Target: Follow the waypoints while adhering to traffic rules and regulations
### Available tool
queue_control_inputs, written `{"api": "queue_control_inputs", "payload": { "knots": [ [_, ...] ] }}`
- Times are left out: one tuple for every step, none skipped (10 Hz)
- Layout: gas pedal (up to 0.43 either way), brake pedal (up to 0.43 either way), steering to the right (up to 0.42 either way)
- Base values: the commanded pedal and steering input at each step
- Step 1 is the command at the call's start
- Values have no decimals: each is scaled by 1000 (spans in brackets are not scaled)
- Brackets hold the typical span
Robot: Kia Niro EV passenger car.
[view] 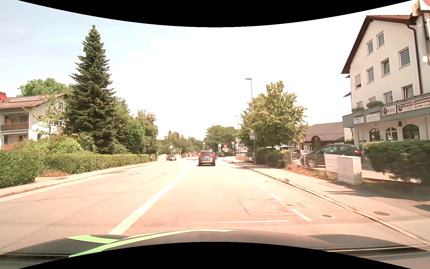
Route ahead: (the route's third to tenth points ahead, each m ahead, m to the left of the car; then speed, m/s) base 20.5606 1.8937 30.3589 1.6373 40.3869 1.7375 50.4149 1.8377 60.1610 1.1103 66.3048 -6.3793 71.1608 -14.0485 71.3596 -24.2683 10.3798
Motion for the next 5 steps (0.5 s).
{"api": "queue_control_inputs", "payload": {
  "knots": [
    [0, 55, -11],
    [0, 55, -9],
    [0, 55, -9],
    [0, 55, -9],
    [0, 49, -9]
  ]
}}
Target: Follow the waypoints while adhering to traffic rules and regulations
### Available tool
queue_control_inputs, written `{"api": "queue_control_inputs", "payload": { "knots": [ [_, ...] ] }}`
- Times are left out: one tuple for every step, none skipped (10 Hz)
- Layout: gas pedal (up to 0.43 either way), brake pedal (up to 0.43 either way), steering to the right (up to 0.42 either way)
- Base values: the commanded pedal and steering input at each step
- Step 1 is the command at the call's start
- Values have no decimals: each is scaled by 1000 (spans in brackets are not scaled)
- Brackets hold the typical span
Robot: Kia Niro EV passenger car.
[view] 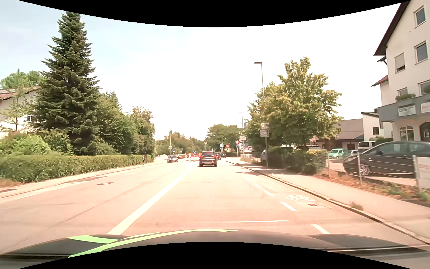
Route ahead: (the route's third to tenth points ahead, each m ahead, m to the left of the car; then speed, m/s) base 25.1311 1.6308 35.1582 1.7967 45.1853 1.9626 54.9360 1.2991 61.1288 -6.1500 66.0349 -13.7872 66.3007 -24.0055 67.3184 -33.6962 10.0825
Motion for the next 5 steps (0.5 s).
{"api": "queue_control_inputs", "payload": {
  "knots": [
    [0, 49, -8],
    [0, 49, -7],
    [0, 49, -7],
    [0, 49, -7],
    [0, 55, -7]
  ]
}}
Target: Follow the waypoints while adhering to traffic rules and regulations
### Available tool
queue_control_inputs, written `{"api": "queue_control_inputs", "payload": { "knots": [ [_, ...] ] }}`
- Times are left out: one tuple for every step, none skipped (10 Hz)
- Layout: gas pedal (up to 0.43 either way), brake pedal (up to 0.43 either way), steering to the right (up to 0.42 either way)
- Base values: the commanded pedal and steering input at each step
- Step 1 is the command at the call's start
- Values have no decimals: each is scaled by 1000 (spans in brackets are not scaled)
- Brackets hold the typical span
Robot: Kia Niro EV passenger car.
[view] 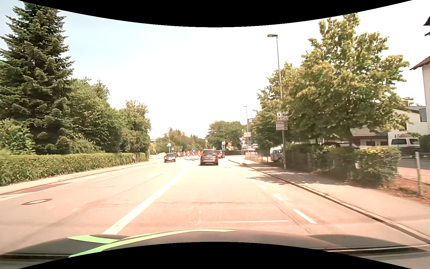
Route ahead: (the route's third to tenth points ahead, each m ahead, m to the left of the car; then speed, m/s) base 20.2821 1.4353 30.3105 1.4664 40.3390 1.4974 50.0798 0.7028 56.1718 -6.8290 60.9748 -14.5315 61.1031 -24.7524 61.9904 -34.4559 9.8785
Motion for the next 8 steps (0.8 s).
{"api": "queue_control_inputs", "payload": {
  "knots": [
    [0, 55, -7],
    [0, 55, -7],
    [0, 55, -7],
    [0, 61, -7],
    [0, 55, -7],
    [0, 61, -7],
    [0, 61, -7],
    [0, 61, -7]
  ]
}}
